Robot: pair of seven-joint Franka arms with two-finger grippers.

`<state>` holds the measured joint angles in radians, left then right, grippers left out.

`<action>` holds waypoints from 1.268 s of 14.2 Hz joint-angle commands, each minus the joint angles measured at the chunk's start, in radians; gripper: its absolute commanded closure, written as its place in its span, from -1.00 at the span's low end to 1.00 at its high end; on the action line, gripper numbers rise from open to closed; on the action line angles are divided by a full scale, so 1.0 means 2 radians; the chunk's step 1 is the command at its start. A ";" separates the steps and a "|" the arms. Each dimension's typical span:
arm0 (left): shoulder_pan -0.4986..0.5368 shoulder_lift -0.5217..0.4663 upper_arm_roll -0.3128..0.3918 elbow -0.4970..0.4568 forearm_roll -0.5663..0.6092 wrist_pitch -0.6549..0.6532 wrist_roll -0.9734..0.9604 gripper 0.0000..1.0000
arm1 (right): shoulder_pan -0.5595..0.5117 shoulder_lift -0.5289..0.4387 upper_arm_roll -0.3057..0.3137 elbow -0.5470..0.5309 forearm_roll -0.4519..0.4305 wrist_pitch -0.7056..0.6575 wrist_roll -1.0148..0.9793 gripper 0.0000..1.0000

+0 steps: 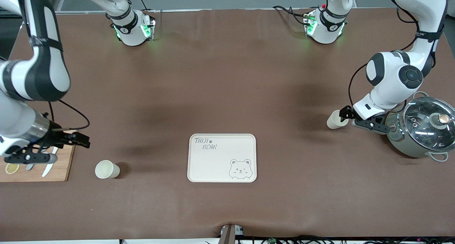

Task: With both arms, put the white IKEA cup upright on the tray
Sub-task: 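Close the right gripper on its cup while the left gripper grasps its cup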

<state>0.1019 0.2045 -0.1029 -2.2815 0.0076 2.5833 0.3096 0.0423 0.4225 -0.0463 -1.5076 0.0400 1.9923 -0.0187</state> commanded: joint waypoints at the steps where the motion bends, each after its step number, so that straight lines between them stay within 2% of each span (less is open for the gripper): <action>1: 0.002 -0.022 -0.001 -0.038 -0.007 0.028 0.006 -1.00 | 0.004 0.049 -0.001 0.042 0.009 0.008 0.003 -1.00; 4: 0.004 -0.016 -0.001 -0.048 -0.007 0.051 0.006 -1.00 | 0.003 0.093 -0.001 0.061 0.018 0.031 0.002 -1.00; 9: 0.004 0.013 -0.001 -0.053 -0.005 0.098 0.012 -1.00 | 0.011 0.145 -0.001 0.061 0.018 0.131 0.001 -1.00; 14: 0.004 0.027 -0.001 -0.054 -0.005 0.114 0.015 -1.00 | 0.015 0.167 -0.001 0.057 0.022 0.143 0.005 -1.00; 15: 0.005 0.028 -0.001 -0.056 -0.006 0.113 0.008 0.93 | 0.016 0.168 -0.001 0.057 0.022 0.142 0.006 -1.00; 16: 0.007 0.033 -0.001 -0.057 -0.006 0.113 0.012 1.00 | 0.015 0.168 -0.001 0.057 0.023 0.141 0.012 -1.00; 18: 0.007 0.037 -0.001 -0.055 -0.006 0.113 0.009 1.00 | 0.015 0.172 -0.001 0.057 0.022 0.141 0.019 -1.00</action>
<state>0.1067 0.2738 -0.1013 -2.3846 0.0076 2.7887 0.3145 0.0723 0.7474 -0.0467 -1.4218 0.0716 2.2842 0.0004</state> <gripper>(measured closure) 0.286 0.000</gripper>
